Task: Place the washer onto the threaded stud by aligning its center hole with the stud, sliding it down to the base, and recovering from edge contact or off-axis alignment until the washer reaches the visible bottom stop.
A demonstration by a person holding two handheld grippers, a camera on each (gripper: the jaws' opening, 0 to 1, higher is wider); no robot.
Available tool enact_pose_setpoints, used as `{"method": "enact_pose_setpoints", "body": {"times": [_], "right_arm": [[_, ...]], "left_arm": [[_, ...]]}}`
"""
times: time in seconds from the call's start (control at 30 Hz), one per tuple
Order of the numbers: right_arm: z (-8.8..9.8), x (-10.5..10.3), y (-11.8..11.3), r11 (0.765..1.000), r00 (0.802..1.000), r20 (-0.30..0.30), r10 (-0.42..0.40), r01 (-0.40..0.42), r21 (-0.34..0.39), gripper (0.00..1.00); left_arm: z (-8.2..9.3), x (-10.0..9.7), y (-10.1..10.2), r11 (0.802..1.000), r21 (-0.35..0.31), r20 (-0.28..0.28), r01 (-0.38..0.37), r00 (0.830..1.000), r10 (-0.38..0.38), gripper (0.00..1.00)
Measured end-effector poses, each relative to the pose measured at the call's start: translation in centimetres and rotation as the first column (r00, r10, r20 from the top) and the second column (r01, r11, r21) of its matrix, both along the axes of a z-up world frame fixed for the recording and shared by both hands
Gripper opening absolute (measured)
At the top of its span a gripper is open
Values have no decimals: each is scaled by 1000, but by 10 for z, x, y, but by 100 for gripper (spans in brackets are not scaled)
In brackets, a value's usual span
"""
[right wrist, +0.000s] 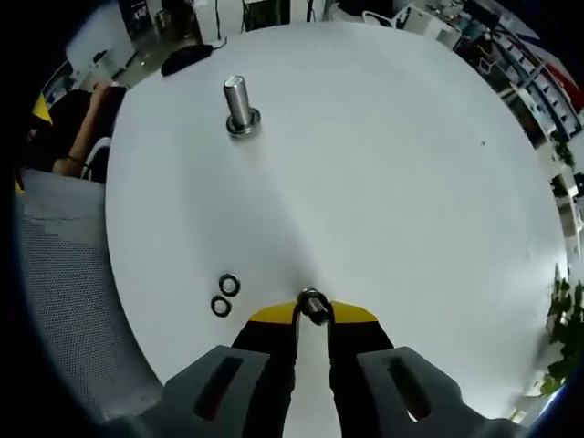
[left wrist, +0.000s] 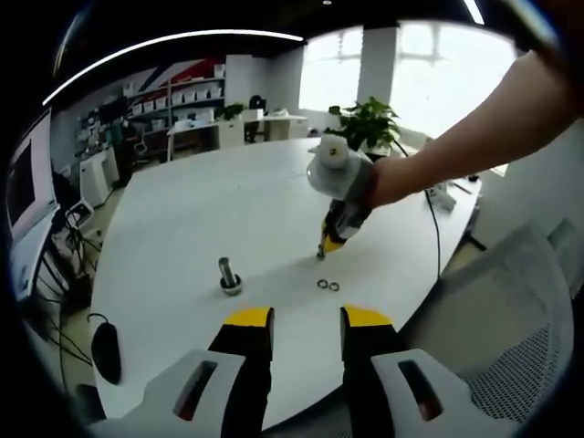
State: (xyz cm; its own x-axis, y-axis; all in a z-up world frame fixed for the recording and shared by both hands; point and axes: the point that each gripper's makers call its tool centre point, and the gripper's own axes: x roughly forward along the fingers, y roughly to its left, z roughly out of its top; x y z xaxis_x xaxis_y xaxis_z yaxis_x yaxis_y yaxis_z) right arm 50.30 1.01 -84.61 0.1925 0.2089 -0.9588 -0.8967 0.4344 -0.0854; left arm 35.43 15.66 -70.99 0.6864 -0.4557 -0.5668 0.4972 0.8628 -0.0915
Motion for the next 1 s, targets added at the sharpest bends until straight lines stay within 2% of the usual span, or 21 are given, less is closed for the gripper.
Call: {"method": "enact_pose_setpoints", "body": {"times": [0.37, 0.73, 0.9, 1.0], "right_arm": [[-12, -4, -5, 1000, 1000, -19, 0, 0, -23, 14], [-14, -4, -8, 1000, 1000, -22, 2, -2, -24, 16], [-11, -8, -15, 999, 1000, -15, 26, -27, -43, 18], [-8, -9, -24, 999, 1000, -18, 11, -12, -49, 19]], "left_arm": [[-1, 0, 2, 1000, 2, -2, -9, 1000, 9, 27], [-2, 0, 2, 1000, 13, -5, -7, 1000, 7, 27], [-2, 0, 2, 1000, 11, -4, -8, 1000, 8, 27], [-2, 0, 1, 1000, 13, -5, -4, 1000, 4, 27]]}}
